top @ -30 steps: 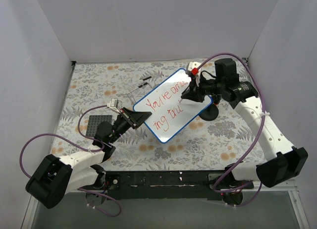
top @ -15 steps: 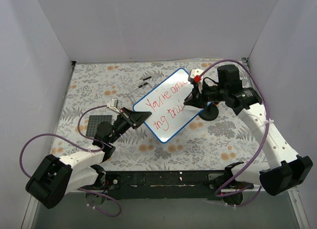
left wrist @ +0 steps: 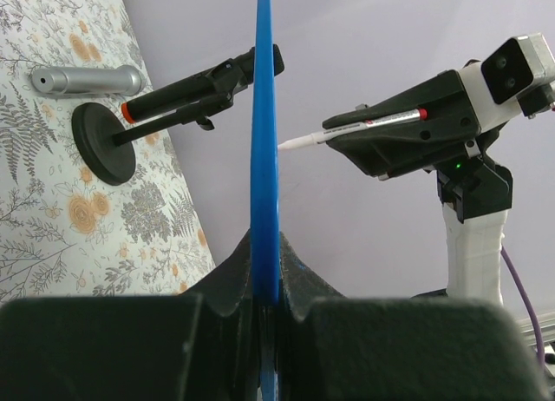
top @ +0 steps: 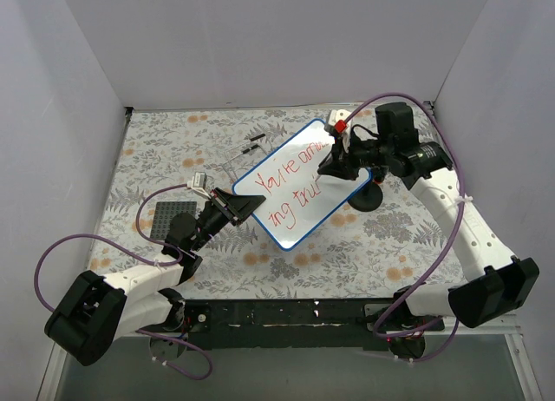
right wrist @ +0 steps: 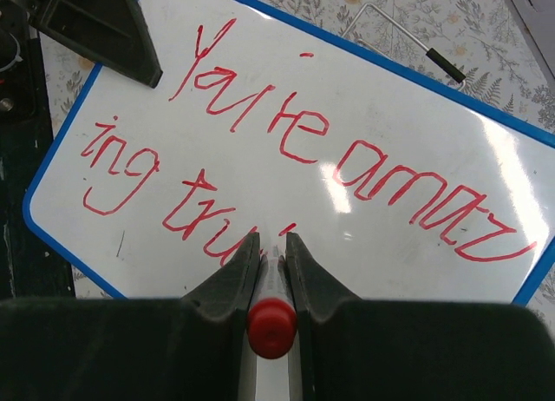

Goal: Write a sentence on the whiteboard

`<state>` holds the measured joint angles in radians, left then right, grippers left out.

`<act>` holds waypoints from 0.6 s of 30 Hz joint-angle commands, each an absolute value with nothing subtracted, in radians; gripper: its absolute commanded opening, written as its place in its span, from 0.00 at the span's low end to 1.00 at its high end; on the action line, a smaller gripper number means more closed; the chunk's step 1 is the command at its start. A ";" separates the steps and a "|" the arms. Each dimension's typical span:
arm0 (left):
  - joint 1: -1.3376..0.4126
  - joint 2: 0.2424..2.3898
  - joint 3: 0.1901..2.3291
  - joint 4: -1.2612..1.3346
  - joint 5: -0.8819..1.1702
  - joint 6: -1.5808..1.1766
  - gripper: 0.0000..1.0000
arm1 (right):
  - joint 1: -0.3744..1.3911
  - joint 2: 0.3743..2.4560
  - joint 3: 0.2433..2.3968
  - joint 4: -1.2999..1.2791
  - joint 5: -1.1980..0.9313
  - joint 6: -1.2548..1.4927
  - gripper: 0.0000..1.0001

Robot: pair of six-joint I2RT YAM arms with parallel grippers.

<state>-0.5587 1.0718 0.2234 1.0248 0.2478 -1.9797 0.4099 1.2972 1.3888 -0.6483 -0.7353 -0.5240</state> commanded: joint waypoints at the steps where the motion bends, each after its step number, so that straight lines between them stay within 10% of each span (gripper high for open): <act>1: -0.560 1.035 0.249 1.132 0.238 -2.071 0.00 | 0.414 1.319 1.460 -0.606 -0.735 -0.506 0.01; 18: -0.560 1.039 0.253 1.134 0.238 -2.071 0.00 | 0.414 1.333 1.448 -0.594 -0.738 -0.499 0.01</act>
